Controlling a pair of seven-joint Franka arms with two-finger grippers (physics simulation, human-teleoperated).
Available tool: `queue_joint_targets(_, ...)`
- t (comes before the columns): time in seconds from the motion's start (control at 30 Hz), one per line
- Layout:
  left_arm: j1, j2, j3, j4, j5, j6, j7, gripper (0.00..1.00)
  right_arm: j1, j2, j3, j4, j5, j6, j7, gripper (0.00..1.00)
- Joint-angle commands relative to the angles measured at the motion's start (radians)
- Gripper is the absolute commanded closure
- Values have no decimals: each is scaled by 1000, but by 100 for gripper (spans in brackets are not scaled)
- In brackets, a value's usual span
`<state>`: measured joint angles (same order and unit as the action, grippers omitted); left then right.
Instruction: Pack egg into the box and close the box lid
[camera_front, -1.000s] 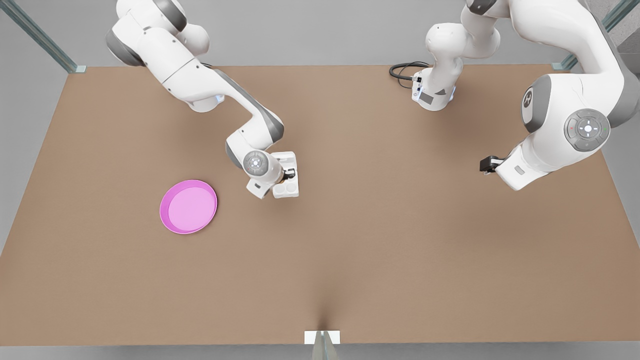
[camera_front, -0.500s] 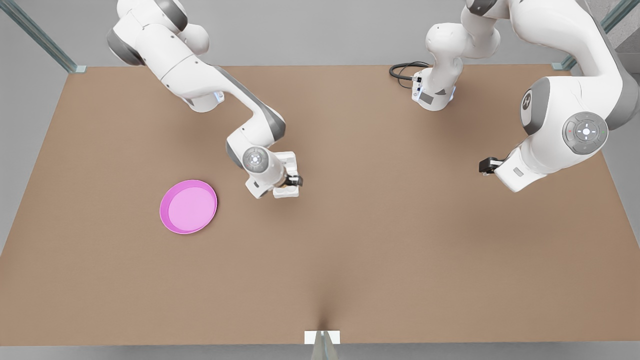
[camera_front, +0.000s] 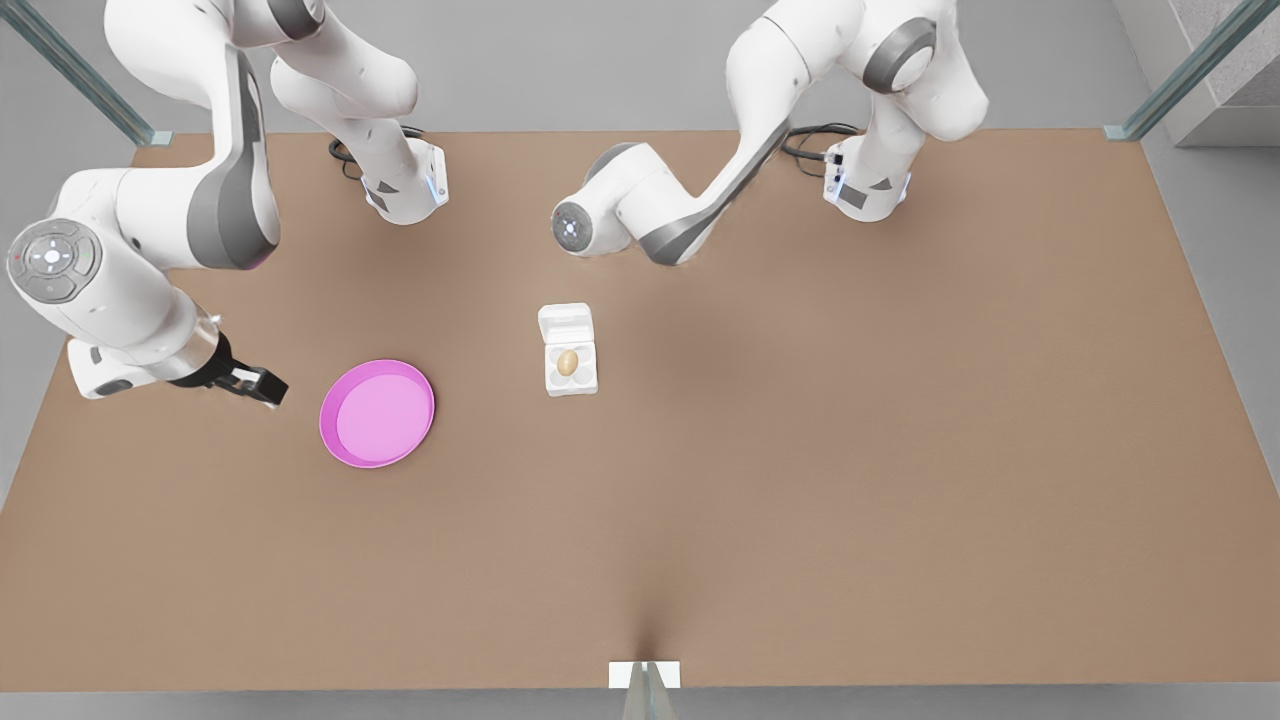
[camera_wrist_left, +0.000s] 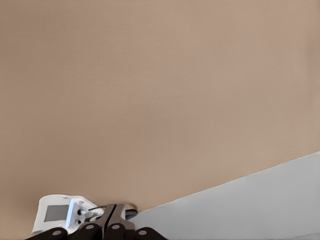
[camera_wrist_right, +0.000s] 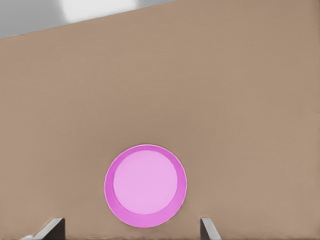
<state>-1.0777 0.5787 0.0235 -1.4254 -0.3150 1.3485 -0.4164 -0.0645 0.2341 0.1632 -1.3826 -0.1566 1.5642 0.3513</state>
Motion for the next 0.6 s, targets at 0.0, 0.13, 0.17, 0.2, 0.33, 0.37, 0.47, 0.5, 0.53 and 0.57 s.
queue_joint_targets(0.0,-73,30,-2,0,-72,314,-1190,79,-9,-1,2,0,-34,-158,-354,0)
queue_joint_targets(0.13,-142,128,1,3,68,833,-1317,79,-14,4,-5,33,17,-162,-356,0)
queue_joint_targets(0.17,-142,141,1,3,108,876,-1355,79,-23,4,-5,34,28,-164,-356,0)
queue_joint_targets(0.2,-142,156,1,3,134,897,-1357,79,-20,4,-5,34,22,-164,-354,0)
queue_joint_targets(0.33,-134,188,10,2,185,959,-1355,79,-11,4,-4,33,17,-165,-354,0)
queue_joint_targets(0.37,-130,188,12,2,203,959,-1355,79,-11,4,-2,33,17,-165,-356,0)
queue_joint_targets(0.47,-130,190,52,2,229,953,-1349,79,-11,4,-2,31,17,-176,-356,0)
queue_joint_targets(0.5,-131,190,65,2,231,948,-1349,79,-12,4,-2,31,17,-176,-354,0)
queue_joint_targets(0.53,-130,190,73,2,240,943,-1349,79,-11,4,-1,31,15,-176,-354,0)
queue_joint_targets(0.57,-130,190,81,2,246,943,-1349,79,-11,4,-2,31,15,-176,-354,0)
